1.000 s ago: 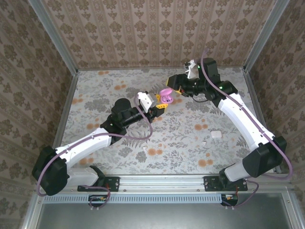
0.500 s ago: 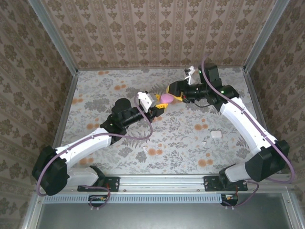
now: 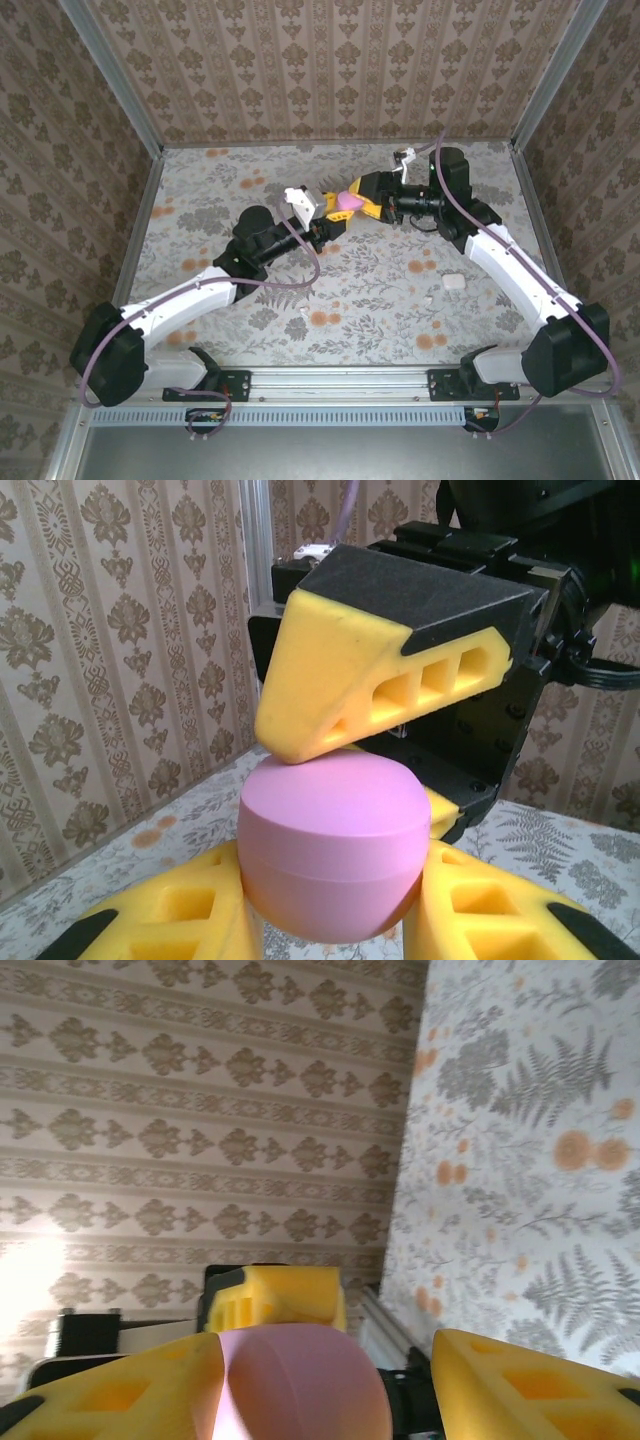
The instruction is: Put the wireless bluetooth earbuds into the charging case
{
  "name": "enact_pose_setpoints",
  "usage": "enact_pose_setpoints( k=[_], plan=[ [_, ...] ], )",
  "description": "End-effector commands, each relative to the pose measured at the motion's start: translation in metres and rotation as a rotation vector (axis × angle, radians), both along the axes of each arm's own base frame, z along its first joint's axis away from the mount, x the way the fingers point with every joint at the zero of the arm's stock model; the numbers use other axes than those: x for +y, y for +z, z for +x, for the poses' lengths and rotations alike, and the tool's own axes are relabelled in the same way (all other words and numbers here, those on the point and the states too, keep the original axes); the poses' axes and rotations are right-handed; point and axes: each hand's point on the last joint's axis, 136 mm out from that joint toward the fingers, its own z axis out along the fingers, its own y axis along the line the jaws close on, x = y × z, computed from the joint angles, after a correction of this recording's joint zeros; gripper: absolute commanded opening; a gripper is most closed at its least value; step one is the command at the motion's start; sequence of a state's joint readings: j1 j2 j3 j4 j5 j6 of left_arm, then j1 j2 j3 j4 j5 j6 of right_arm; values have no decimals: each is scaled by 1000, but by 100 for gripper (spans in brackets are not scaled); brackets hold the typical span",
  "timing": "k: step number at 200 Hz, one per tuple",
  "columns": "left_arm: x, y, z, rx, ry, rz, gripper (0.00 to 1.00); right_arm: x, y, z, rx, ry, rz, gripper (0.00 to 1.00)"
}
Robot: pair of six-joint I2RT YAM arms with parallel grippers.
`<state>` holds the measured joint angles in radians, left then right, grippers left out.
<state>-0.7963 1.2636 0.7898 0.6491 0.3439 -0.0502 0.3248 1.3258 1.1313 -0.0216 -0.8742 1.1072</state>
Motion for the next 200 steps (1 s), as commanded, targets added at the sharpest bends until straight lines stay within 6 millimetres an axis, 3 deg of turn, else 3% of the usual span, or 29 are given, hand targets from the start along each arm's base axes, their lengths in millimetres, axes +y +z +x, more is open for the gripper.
enact_pose_setpoints(
  k=[1, 104, 159, 200],
  plan=[
    [0, 33, -1, -49, -19, -91, 34, 8, 21, -6, -4, 69, 107, 56],
    [2, 32, 3, -42, 1, -97, 34, 8, 23, -18, 9, 111, 140, 50],
    [2, 31, 4, -41, 0, -88, 34, 3, 23, -14, 5, 91, 136, 31],
    [1, 24, 6, -28, 10, -55, 45, -4, 22, -7, -20, 32, 119, 25]
  ],
)
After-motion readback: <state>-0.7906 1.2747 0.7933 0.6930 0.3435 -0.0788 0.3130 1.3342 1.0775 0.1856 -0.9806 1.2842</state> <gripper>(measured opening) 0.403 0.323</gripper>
